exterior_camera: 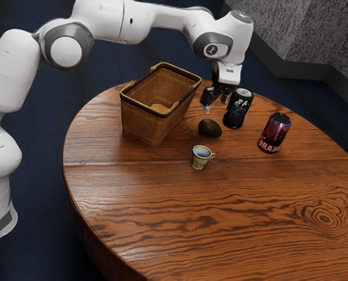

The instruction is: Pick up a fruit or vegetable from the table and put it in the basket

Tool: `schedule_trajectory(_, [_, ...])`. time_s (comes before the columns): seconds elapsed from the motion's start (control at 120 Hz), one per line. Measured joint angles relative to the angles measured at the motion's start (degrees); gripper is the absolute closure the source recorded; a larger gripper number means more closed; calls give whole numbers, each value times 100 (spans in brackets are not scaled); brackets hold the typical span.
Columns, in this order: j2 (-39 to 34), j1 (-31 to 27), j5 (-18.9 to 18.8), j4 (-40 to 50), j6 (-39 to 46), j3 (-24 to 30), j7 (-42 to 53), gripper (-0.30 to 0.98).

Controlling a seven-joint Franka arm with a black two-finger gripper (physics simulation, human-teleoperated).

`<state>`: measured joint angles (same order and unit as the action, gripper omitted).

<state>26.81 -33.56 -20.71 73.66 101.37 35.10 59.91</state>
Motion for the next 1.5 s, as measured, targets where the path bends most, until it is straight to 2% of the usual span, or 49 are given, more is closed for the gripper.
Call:
schedule_trajectory(0.275, [162, -81, 302, 38, 21, -25, -171, 0])
schedule_trajectory(0.767, [660, -90, 370, -131, 143, -16, -660, 0])
schedule_trajectory(1.008, [862, -175, 568, -186, 176, -22, -807, 0])
schedule_trajectory(1.5, [1293, -179, 670, -391, 193, -47, -969, 0])
